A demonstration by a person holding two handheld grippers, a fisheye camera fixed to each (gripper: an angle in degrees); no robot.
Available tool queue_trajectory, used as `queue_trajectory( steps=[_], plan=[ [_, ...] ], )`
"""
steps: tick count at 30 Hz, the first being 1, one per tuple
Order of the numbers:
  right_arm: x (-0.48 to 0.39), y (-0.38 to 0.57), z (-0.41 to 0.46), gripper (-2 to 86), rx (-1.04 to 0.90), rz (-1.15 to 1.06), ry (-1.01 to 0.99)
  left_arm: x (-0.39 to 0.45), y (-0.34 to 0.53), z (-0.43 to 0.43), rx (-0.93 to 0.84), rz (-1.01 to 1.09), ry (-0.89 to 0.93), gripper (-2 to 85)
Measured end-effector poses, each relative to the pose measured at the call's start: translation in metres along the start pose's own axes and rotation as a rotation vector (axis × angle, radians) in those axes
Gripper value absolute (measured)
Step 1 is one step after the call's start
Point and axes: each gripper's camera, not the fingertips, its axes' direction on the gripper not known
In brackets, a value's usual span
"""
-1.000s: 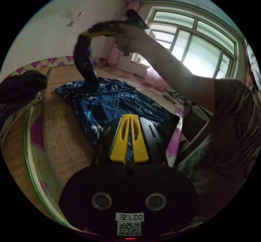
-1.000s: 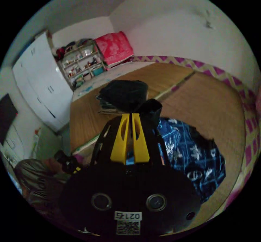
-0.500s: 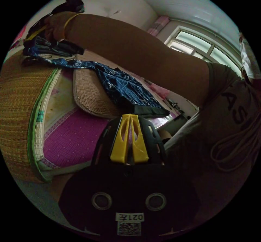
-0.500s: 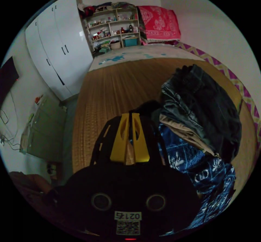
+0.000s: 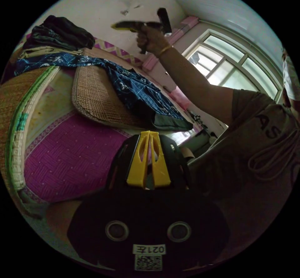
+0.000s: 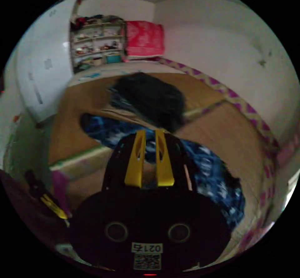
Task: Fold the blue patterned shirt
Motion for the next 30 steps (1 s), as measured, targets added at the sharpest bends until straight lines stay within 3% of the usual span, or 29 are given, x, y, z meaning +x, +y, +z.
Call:
queue_trajectory(
  steps=[2,5,9,13,18,24,30],
  plan=[
    [0.058,0.046,0.003,6.7,-0.147,0.043,0.125,0.004,0.001,0.002,-0.008,-0.010,0.011,-1.0],
    [0.093,0.097,0.029,8.1,-0.308,0.062,0.079,0.008,0.003,0.006,-0.015,-0.030,0.029,-1.0],
    [0.095,0.132,0.037,7.5,-0.231,0.043,0.110,0.015,0.007,0.013,-0.037,-0.039,0.020,-1.0],
    [0.088,0.146,0.055,7.3,-0.287,0.007,0.133,0.023,0.011,0.016,-0.044,-0.057,0.014,-1.0],
    [0.119,0.181,0.036,2.0,-0.268,0.136,0.123,0.037,0.008,0.016,-0.032,-0.046,-0.021,-1.0],
    [0.210,0.278,-0.118,0.6,0.043,0.420,-0.017,0.058,-0.021,0.033,-0.016,-0.016,-0.280,-1.0],
    [0.345,0.475,-0.328,0.7,0.311,0.745,0.017,0.058,-0.069,0.079,-0.068,-0.058,-0.497,-1.0]
  ],
)
